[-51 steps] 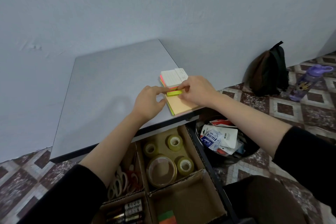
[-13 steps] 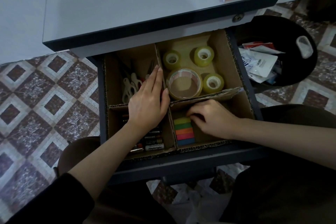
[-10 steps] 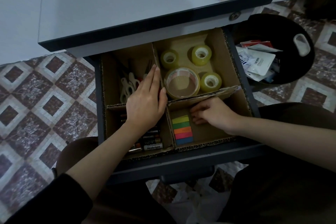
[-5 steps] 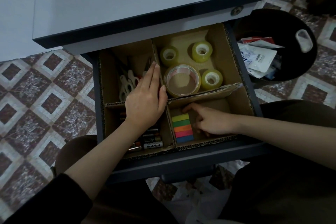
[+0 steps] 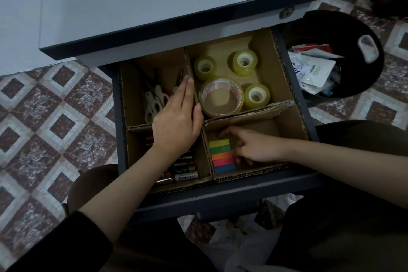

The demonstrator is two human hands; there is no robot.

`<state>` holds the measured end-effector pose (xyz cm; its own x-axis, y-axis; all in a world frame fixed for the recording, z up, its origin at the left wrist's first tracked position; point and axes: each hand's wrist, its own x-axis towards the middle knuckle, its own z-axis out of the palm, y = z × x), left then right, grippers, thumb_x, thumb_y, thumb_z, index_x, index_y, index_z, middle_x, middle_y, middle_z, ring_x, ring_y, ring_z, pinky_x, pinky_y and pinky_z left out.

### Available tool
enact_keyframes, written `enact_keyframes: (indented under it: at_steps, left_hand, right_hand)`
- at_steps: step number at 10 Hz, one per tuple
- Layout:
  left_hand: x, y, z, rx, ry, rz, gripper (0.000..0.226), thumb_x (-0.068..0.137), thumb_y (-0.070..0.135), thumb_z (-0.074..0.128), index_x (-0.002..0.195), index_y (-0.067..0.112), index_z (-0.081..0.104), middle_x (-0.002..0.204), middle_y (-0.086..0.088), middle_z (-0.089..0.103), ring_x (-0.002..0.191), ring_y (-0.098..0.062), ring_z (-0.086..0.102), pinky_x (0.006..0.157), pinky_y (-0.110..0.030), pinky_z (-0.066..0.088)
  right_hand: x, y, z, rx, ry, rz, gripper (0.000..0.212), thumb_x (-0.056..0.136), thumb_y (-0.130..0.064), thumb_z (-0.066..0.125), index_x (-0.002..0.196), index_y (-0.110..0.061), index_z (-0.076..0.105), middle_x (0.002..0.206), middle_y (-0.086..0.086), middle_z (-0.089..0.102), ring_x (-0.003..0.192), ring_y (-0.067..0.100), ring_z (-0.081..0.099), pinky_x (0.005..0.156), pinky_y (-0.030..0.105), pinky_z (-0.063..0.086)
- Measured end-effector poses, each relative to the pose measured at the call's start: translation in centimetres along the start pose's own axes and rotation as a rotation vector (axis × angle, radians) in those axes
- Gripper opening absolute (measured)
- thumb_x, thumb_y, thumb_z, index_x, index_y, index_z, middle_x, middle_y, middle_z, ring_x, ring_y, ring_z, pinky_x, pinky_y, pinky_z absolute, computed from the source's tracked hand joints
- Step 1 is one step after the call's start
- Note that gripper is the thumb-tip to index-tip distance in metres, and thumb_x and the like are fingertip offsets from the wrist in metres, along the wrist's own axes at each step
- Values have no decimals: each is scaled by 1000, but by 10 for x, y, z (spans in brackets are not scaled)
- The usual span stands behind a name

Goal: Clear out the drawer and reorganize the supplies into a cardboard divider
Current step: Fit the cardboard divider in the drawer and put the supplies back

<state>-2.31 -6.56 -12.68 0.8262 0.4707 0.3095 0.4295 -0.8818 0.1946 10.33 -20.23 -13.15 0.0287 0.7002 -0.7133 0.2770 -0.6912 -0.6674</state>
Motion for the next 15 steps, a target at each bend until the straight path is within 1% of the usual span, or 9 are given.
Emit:
enact_keyframes:
  at_steps: [1, 3, 6, 8, 9, 11, 12, 13, 15]
  left_hand:
    - [0, 0, 0, 5, 2, 4, 48, 94, 25, 36, 127, -5, 51, 127, -21, 56, 90, -28, 68, 55, -25, 51]
    - [0, -1, -1, 5, -6, 0, 55, 99, 33, 22, 129, -4, 50, 129, -20, 56, 93, -28, 68, 56, -25, 51]
    - [0, 0, -1, 4, 1, -3, 48, 95, 26, 35, 128, -4, 51, 128, -20, 56, 89, -26, 68, 54, -23, 49]
    - [0, -2, -1, 3, -3, 1, 52, 99, 31, 25, 129, -3, 50, 129, -20, 55, 89, -26, 68, 54, -23, 48]
    - [0, -1, -1, 4, -7, 1, 55, 100, 33, 21, 129, -4, 50, 129, -20, 56, 91, -26, 68, 54, -23, 49]
    - [1, 0, -1, 0, -9, 1, 56, 100, 33, 21, 129, -4, 51, 129, -19, 56, 94, -27, 67, 55, -25, 51]
    - [0, 0, -1, 5, -10, -2, 57, 100, 34, 19, 129, -4, 51, 129, -20, 56, 94, -27, 67, 55, -25, 51]
    - [0, -1, -1, 7, -6, 0, 56, 100, 33, 20, 129, -3, 50, 129, -19, 56, 94, -27, 67, 55, -24, 50]
    - [0, -1, 0, 11, -4, 1, 55, 100, 33, 21, 130, -3, 50, 129, -19, 55, 93, -26, 68, 55, -23, 50]
  right_hand:
    - [2, -4, 1, 24, -22, -10, 52, 93, -4, 48, 137, -28, 35, 69, -1, 56, 36, -2, 44, 41, 16, 37]
    - [6, -10, 4, 28, -42, 1, 45, 93, -7, 48, 134, -25, 40, 69, -1, 55, 45, 1, 47, 43, 17, 37]
    - [1, -13, 3, 104, -3, 34, 41, 94, -9, 47, 132, -25, 44, 69, 1, 58, 48, 7, 48, 46, 20, 40]
    - [-13, -6, -1, 382, 281, 187, 15, 96, -7, 44, 106, -6, 55, 84, 11, 59, 68, 22, 62, 63, 31, 56]
    - [-10, -2, -2, 351, 367, 225, 17, 94, -6, 45, 108, -5, 55, 85, 12, 59, 70, 24, 62, 69, 36, 58]
    - [-4, -5, 3, 264, 364, 203, 20, 93, -6, 47, 105, -6, 62, 94, 13, 63, 90, 27, 64, 83, 39, 56]
    - [-1, -9, 6, 249, 352, 173, 17, 90, -4, 49, 95, -4, 65, 96, 17, 67, 93, 29, 65, 88, 46, 53]
    - [0, -11, 6, 248, 349, 167, 18, 90, -3, 49, 95, 1, 66, 97, 20, 68, 94, 30, 64, 89, 48, 52]
    - [-3, -7, 4, 237, 385, 140, 18, 92, -4, 50, 96, -7, 67, 100, 15, 68, 94, 26, 64, 90, 43, 53]
